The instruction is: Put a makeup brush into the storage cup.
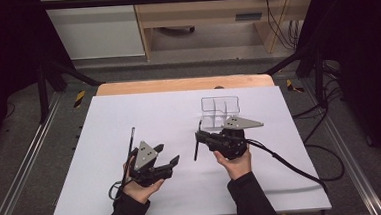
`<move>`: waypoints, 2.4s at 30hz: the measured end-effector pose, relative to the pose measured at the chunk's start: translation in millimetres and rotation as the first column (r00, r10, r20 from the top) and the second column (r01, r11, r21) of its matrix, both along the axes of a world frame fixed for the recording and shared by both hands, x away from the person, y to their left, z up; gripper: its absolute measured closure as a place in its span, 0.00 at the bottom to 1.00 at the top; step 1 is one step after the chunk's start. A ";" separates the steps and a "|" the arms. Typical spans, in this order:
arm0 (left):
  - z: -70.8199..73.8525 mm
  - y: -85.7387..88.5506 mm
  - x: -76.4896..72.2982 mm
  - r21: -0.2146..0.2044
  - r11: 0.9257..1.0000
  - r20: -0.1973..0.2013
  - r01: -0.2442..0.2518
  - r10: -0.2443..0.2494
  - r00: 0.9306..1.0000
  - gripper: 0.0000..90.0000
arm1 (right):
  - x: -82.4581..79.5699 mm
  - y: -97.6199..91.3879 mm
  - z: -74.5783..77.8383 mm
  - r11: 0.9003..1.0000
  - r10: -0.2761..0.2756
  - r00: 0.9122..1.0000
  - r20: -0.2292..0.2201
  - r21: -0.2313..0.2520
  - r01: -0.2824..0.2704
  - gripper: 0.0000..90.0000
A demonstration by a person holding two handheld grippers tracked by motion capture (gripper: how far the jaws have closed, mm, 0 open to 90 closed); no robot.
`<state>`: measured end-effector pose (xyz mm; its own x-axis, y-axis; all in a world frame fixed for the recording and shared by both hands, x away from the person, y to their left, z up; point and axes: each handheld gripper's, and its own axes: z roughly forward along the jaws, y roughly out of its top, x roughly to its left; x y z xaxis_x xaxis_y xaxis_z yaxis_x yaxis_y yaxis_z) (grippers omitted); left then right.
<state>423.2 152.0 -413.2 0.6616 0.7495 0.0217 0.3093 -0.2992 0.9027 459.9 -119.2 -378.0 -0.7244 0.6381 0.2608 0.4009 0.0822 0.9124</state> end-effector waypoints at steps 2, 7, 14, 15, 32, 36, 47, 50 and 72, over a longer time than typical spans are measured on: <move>-0.2 6.8 -0.2 0.003 1.000 0.001 -0.001 0.001 1.000 0.34 | -0.7 -1.8 1.7 1.000 -0.003 1.000 0.007 -0.010 0.003 0.94; -2.9 22.2 0.3 0.015 1.000 -0.004 -0.018 0.018 1.000 0.27 | -0.9 -8.2 5.0 1.000 -0.012 1.000 0.016 -0.009 0.013 0.94; -1.1 41.5 3.2 0.002 0.999 -0.008 -0.038 0.038 0.999 0.21 | 0.5 -15.8 7.0 0.999 -0.028 0.999 0.022 -0.021 0.029 0.94; -0.8 43.8 3.5 0.004 0.999 -0.006 -0.043 0.043 0.999 0.20 | 0.9 -17.2 7.7 0.999 -0.032 0.999 0.023 -0.024 0.032 0.94; 5.4 78.5 8.1 0.009 0.998 -0.002 -0.062 0.062 0.998 0.12 | 10.7 -30.1 18.8 0.995 -0.091 0.995 0.046 -0.042 0.093 0.94; 6.7 82.4 8.3 0.008 0.997 -0.001 -0.073 0.073 0.997 0.12 | 14.4 -35.5 23.3 0.992 -0.114 0.992 0.057 -0.041 0.117 0.94; 7.8 94.0 10.3 0.007 0.996 0.000 -0.093 0.093 0.996 0.11 | 25.1 -39.8 30.4 0.984 -0.167 0.983 0.075 -0.051 0.171 0.94; 6.9 95.3 11.2 0.019 0.996 -0.001 -0.093 0.093 0.996 0.11 | 29.5 -39.7 33.8 0.982 -0.179 0.981 0.079 -0.054 0.183 0.94; 5.0 104.3 15.6 0.018 0.993 -0.006 -0.117 0.118 0.993 0.11 | 62.8 -45.6 50.6 0.961 -0.260 0.960 0.101 -0.068 0.268 0.94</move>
